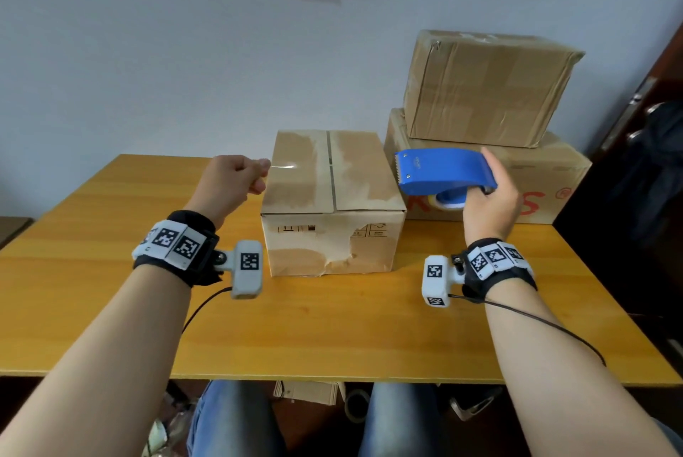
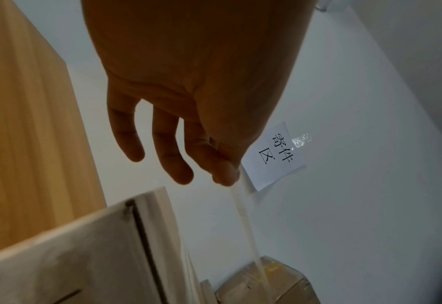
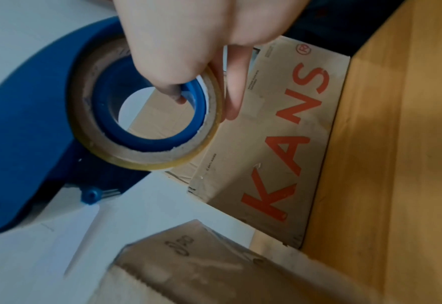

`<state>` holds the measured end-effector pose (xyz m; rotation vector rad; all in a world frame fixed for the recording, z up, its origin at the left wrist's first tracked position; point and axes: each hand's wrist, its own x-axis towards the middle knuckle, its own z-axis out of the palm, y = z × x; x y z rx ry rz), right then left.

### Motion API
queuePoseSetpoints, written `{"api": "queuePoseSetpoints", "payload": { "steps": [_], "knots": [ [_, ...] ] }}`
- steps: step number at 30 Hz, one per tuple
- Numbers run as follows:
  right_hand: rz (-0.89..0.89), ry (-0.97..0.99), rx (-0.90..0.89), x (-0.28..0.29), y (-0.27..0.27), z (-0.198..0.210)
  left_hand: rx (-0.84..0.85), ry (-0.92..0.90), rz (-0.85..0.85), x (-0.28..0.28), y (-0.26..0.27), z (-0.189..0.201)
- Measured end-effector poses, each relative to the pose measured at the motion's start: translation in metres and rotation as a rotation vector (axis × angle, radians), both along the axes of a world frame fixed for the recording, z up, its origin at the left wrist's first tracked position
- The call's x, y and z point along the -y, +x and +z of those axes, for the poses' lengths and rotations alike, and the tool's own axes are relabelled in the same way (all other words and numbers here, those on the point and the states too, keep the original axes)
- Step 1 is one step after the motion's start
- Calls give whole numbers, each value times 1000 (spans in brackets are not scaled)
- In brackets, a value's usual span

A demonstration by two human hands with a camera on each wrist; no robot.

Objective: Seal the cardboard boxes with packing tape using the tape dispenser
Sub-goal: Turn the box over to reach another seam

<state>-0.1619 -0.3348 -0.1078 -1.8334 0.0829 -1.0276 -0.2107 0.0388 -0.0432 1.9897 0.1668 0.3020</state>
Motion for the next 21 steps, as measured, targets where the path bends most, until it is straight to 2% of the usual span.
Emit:
{"api": "queuePoseSetpoints", "payload": {
  "steps": [5,10,14,21],
  "knots": [
    [-10,-22,3,0,-2,2,22,-22,9,1,-3,-6],
    [7,-11,24,-4,-3,4,132,-158,106,9,-4,-6],
    [6,-50,41,-6,-2,7,176,-176,158,7,-3,-8],
    [-6,-94,-61,0,1,5,175,-171,178,9,-4,-11]
  ]
}}
